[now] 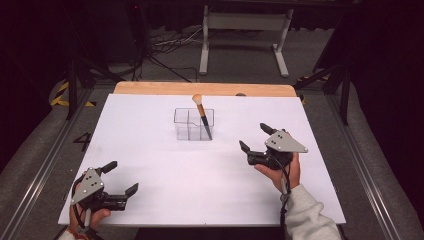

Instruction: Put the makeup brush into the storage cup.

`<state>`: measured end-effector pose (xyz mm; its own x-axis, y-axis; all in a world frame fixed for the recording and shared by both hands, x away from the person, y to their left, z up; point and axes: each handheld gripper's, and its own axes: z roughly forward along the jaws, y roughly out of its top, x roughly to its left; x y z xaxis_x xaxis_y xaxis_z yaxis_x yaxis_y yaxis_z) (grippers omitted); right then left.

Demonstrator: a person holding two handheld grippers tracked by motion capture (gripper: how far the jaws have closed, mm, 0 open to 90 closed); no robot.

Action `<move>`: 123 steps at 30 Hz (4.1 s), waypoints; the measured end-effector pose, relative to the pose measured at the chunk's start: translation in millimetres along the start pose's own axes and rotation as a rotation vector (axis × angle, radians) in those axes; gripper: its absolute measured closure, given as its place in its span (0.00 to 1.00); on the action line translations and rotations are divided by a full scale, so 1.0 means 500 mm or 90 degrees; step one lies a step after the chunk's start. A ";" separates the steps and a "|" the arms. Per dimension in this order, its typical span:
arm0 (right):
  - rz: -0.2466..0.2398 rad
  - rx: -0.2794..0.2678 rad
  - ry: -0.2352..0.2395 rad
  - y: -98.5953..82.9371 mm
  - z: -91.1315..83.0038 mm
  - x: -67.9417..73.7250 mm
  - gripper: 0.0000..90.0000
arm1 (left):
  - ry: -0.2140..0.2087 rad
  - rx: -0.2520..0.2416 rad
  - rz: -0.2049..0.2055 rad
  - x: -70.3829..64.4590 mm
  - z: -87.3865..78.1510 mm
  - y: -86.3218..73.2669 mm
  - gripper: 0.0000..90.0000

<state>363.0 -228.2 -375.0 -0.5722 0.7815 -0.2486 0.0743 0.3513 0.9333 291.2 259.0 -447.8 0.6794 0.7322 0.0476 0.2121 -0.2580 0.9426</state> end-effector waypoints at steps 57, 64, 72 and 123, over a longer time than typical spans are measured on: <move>-0.019 0.049 -0.011 -0.115 -0.105 -0.024 0.16 | -0.002 0.001 0.007 -0.003 0.001 0.000 0.03; -0.026 0.068 -0.015 -0.136 -0.119 -0.029 0.15 | -0.003 0.002 0.007 -0.004 0.002 0.000 0.03; -0.016 0.080 -0.020 -0.159 -0.140 -0.038 0.15 | -0.002 0.004 0.006 -0.004 0.003 0.000 0.03; 0.080 0.065 -0.047 -0.216 -0.216 -0.053 0.13 | 0.000 0.007 0.011 -0.006 0.004 0.002 0.03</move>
<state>281.9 -342.7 -441.2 -0.4917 0.8571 -0.1539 0.2260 0.2963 0.9280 290.7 255.5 -447.8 0.6831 0.7275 0.0636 0.2076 -0.2770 0.9382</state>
